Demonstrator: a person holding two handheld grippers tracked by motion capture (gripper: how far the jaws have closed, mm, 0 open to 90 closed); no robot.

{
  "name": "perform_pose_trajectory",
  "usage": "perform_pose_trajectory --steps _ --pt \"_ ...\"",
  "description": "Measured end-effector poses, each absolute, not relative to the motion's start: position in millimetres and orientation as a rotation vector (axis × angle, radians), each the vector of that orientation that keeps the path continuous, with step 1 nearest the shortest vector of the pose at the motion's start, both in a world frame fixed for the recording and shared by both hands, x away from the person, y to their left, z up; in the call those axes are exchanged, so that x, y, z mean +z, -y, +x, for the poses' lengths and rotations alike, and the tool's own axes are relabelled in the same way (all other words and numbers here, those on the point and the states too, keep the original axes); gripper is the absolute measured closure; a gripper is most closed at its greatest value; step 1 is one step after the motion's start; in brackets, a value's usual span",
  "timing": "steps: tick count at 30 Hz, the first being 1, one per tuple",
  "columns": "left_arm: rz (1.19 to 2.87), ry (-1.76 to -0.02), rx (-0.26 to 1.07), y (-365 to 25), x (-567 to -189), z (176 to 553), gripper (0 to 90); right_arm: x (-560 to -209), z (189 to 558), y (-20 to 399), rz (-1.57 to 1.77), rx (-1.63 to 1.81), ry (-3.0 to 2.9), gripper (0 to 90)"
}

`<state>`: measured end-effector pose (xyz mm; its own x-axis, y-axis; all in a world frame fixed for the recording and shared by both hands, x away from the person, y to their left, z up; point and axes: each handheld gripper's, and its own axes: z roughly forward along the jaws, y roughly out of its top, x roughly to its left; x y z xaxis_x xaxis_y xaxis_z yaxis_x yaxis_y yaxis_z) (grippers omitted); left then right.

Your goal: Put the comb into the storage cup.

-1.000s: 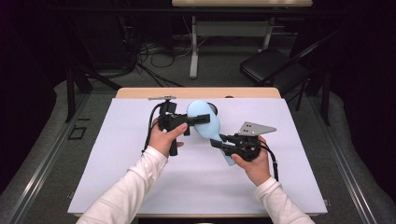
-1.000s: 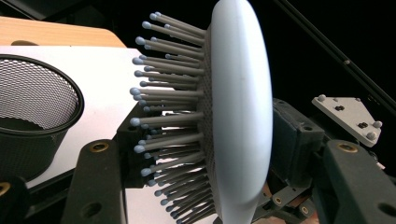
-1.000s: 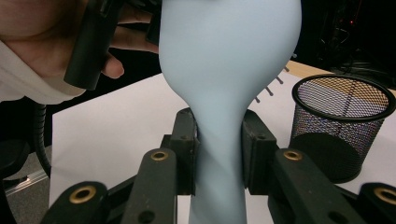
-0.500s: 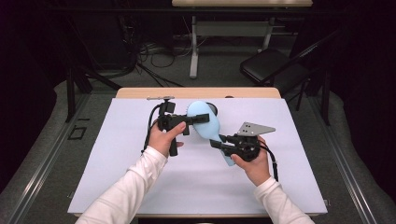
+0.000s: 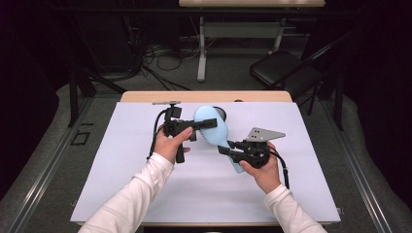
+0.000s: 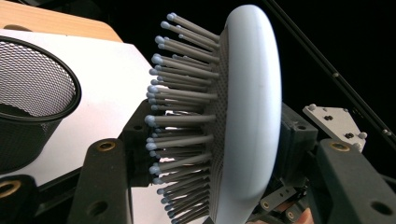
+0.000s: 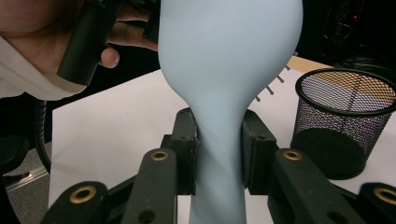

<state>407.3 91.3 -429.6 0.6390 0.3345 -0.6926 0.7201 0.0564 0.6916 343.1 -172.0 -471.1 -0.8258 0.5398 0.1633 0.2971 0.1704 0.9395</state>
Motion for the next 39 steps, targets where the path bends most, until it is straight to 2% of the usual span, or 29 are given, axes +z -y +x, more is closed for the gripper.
perform_pose_trajectory --steps 39 --pt "1.565 -1.004 -0.401 -89.1 -432.4 409.3 47.2 -480.7 348.0 171.8 0.872 1.744 -2.278 69.7"
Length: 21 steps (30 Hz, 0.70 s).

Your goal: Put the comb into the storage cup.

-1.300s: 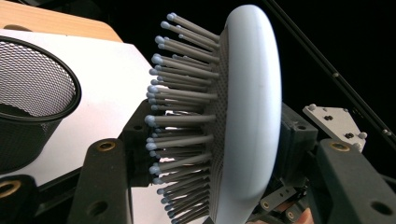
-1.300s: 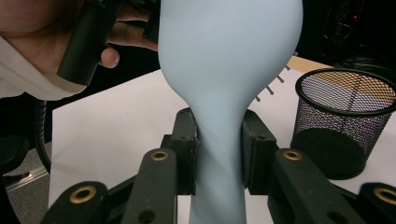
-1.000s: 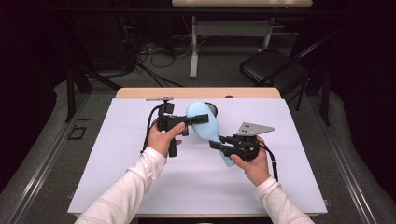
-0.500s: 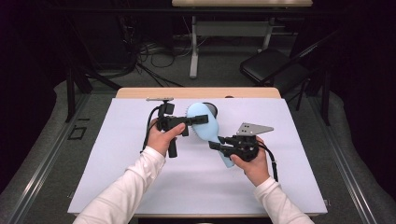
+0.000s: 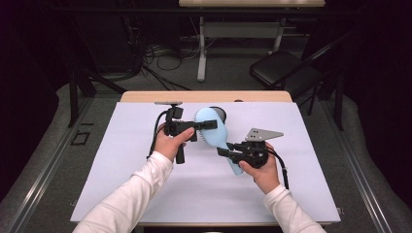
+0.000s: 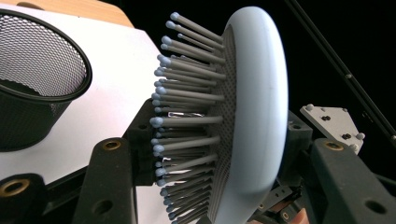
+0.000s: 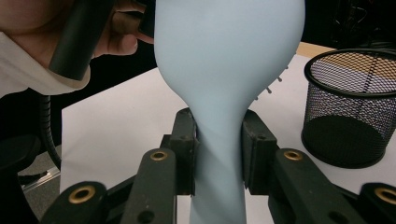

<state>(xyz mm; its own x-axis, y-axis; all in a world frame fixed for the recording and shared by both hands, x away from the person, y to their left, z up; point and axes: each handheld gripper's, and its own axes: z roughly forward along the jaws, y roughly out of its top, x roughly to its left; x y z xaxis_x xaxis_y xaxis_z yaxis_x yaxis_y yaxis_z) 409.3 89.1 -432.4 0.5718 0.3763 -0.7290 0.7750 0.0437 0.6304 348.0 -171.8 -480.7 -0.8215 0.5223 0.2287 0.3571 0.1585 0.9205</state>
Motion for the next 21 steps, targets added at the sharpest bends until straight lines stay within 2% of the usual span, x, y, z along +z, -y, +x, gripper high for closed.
perform_pose_trajectory --steps 21 --pt "1.552 -1.07 -0.436 -88.3 -432.8 412.5 47.7 -482.2 349.1 172.5 0.902 1.749 -2.27 69.1"
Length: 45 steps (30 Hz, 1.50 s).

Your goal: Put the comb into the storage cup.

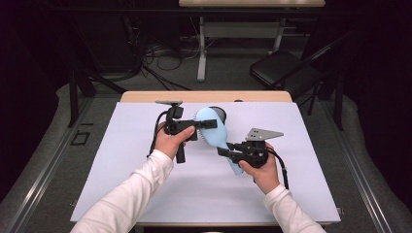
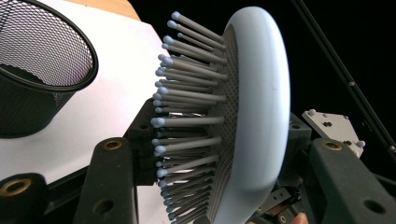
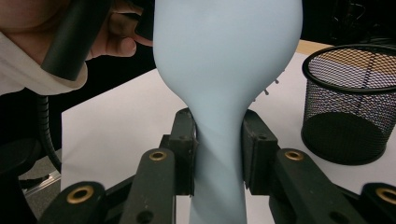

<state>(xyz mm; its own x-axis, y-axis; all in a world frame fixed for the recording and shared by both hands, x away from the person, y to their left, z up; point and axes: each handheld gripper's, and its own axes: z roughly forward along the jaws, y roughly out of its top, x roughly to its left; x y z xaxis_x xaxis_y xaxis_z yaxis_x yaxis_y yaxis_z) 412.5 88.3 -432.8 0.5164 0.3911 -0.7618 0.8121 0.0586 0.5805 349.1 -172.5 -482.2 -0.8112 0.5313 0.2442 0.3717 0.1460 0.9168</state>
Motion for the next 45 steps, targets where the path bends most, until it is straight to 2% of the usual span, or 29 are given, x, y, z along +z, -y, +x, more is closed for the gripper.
perform_pose_trajectory --steps 11,29,45 --pt "1.536 -1.113 -0.447 -91 -435 417 48.0 -482 349 174 0.913 1.735 -2.253 65.1" --pt "1.521 -1.146 -0.416 -99 -436 422 48.0 -484 356 173 0.952 1.68 -2.285 40.1" --pt "1.514 -1.162 -0.381 -106 -437 426 48.0 -479 356 173 0.925 1.668 -2.26 34.8"
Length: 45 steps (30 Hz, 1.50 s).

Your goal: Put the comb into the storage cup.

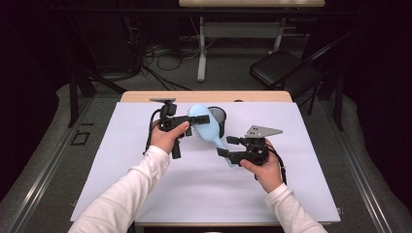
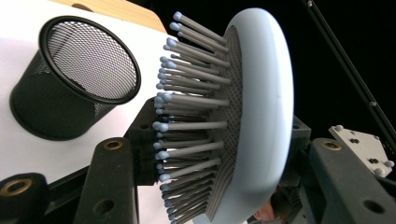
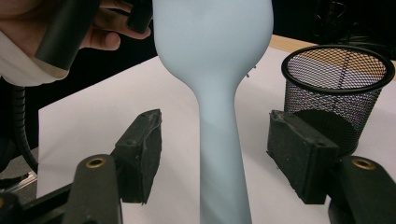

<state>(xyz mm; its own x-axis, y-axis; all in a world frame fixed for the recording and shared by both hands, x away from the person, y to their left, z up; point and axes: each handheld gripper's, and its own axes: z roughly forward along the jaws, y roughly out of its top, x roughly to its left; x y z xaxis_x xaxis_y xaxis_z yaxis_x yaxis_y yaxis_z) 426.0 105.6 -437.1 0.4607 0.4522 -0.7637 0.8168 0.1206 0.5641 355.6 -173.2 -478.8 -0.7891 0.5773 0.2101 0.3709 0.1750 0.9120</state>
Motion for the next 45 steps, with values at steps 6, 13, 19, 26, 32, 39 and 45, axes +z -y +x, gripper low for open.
perform_pose_trajectory --steps 6,13,19,26,32,39,45 --pt "1.507 -1.17 -0.374 -109 -437 427 48.0 -478 356 174 0.946 1.657 -2.238 26.6" --pt "1.498 -1.179 -0.355 -115 -433 428 48.0 -475 356 177 0.982 1.633 -2.206 14.0" --pt "1.501 -1.179 -0.33 -120 -429 430 48.0 -472 352 174 0.973 1.541 -2.199 3.8" --pt "1.495 -1.178 -0.307 -123 -423 431 48.0 -469 351 174 0.986 1.542 -2.209 0.0" --pt "1.498 -1.181 -0.28 -127 -418 432 48.0 -466 351 177 1.008 1.568 -2.177 0.0" --pt "1.502 -1.19 -0.238 -129 -413 434 47.9 -464 351 180 1.018 1.573 -2.172 0.0" --pt "1.51 -1.192 -0.196 -131 -407 437 48.0 -464 352 182 1.03 1.574 -2.179 0.0"
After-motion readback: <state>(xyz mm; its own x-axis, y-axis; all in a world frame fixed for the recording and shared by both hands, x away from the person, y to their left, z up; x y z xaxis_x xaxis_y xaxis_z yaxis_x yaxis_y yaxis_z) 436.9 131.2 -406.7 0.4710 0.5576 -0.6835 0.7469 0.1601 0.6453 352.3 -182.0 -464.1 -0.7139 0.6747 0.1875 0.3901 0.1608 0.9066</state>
